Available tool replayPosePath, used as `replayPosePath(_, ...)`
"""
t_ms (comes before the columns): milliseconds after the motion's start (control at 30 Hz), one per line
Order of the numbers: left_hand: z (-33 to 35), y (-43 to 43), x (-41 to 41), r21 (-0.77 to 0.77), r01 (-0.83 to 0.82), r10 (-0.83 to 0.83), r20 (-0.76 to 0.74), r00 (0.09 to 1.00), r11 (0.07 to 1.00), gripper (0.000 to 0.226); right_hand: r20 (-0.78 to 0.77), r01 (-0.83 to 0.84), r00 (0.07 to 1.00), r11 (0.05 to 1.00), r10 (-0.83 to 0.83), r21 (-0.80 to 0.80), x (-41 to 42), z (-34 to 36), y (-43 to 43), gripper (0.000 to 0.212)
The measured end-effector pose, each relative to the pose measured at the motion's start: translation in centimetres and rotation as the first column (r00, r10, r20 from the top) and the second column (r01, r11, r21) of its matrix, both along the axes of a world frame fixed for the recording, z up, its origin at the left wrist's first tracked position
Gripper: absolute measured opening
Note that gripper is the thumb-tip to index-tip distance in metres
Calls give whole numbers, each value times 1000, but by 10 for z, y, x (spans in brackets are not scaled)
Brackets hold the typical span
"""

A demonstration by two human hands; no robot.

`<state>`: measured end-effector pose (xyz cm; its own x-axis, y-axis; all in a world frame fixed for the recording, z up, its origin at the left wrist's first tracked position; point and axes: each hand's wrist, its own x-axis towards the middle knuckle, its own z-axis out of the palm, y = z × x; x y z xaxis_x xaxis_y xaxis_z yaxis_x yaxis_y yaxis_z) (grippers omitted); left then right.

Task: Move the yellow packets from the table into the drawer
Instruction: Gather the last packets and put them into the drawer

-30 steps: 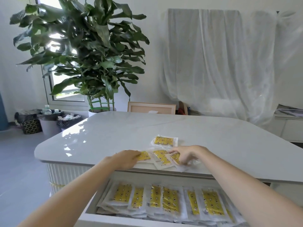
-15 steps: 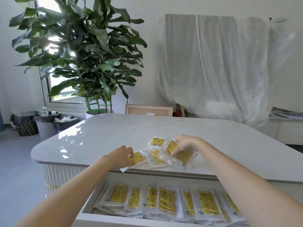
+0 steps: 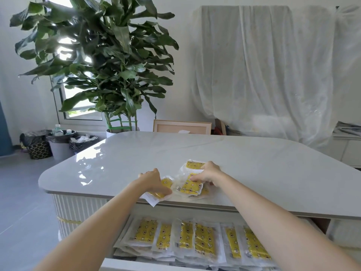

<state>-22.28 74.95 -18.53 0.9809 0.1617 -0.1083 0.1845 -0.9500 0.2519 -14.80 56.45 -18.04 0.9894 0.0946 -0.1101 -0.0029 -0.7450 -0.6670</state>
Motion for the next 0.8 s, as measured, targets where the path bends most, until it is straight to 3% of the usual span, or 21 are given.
replayPosePath(133, 0, 6, 4, -41, -37, 38, 20, 999, 998, 75, -65, -58, 996, 998, 56, -20, -1, 5, 7, 113)
replayPosePath(200, -3, 7, 7, -62, -59, 60, 22, 998, 996, 80, -75, -93, 993, 993, 87, -74, -3, 10, 9, 122)
replayPosePath(467, 1, 5, 0, -153, -102, 98, -37, 995, 983, 104, -154, -69, 985, 995, 79, 67, -10, 13, 3, 117)
replayPosePath(800, 5, 12, -13, -413, -199, 190, -64, 980, 889, 66, -174, -43, 979, 934, 111, 355, -27, 8, -3, 112)
